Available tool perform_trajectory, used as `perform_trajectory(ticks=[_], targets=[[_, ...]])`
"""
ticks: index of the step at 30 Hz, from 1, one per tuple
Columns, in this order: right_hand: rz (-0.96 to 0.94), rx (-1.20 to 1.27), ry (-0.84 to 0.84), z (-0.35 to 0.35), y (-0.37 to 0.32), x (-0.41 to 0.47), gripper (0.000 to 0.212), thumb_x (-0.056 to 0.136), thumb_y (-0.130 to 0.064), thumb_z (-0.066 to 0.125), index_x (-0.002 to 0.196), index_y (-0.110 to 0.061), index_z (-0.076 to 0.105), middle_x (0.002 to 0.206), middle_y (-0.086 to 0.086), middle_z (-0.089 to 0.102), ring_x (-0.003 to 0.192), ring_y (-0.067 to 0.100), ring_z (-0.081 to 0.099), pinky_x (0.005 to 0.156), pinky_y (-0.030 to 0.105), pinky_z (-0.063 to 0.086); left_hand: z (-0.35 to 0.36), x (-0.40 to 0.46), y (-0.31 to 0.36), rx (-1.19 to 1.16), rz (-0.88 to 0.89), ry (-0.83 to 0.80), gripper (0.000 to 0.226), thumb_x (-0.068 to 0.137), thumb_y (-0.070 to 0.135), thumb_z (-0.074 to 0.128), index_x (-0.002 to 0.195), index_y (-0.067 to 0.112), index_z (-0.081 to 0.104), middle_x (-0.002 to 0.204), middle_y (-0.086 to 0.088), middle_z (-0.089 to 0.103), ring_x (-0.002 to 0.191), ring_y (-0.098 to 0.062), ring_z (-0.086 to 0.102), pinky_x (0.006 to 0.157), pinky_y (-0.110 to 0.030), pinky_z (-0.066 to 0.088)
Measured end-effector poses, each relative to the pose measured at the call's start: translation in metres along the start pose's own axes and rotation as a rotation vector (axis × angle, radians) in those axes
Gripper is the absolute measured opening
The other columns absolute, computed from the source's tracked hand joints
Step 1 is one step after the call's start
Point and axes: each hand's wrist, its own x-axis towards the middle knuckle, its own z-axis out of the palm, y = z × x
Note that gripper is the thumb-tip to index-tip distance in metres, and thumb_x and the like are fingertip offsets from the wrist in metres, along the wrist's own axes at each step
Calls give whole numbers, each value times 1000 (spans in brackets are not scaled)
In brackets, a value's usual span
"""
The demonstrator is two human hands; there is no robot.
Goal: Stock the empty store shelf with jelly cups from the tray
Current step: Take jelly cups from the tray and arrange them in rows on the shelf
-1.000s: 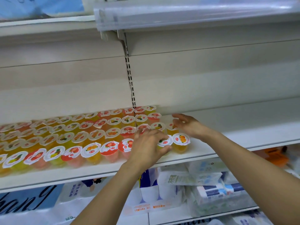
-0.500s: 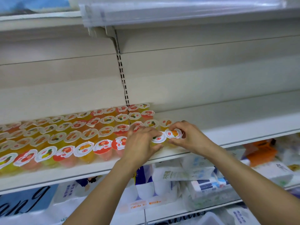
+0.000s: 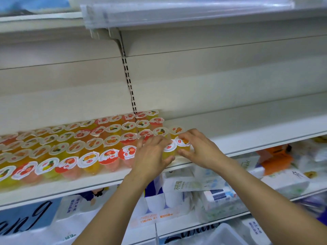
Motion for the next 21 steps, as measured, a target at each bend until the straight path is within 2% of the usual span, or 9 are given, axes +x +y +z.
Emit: perform_trajectory(ticks=[5,9,11,14,18,21], targets=[[48,-74,93,0,-8,-20,52,91,-43,57,139,-29,43,139,-2,40,123,19,44,96,35,42,-7,-10,3,-15,44,-20,65,90,57,50,147,36,27,154,11,30,141,-11,25,119,-43,3],[54,-84,356,1,-16,-53,43,89,-44,47,125,-24,58,122,-1,57,108,24,57,84,38,48,-6,-20,2,-146,159,114,57,90,54,52,141,33,41,147,8,41,135,-15,35,116,-41,21],[46,-119,473,6,-21,-74,38,88,-40,48,118,-21,62,115,1,61,102,26,60,81,40,51,-3,-29,5,-236,235,177,52,87,51,53,134,30,51,139,7,50,126,-16,43,107,-36,31],[107,-187,597,20,-33,-106,32,88,-31,54,115,-18,64,113,2,63,103,24,61,81,38,51,3,-48,9,-355,373,215,44,87,44,51,126,26,58,128,6,57,117,-15,49,99,-29,35],[251,-279,651,46,-51,-149,30,88,-31,51,111,-18,65,108,0,64,98,23,61,73,35,47,14,-72,8,-482,520,119,38,87,39,54,121,24,62,122,7,59,112,-14,55,91,-32,47],[423,-290,590,73,-66,-182,33,89,-33,46,112,-18,65,107,1,64,94,26,63,70,38,51,36,-91,2,-489,596,-48,40,87,42,53,124,27,58,122,9,58,110,-13,55,87,-31,49]])
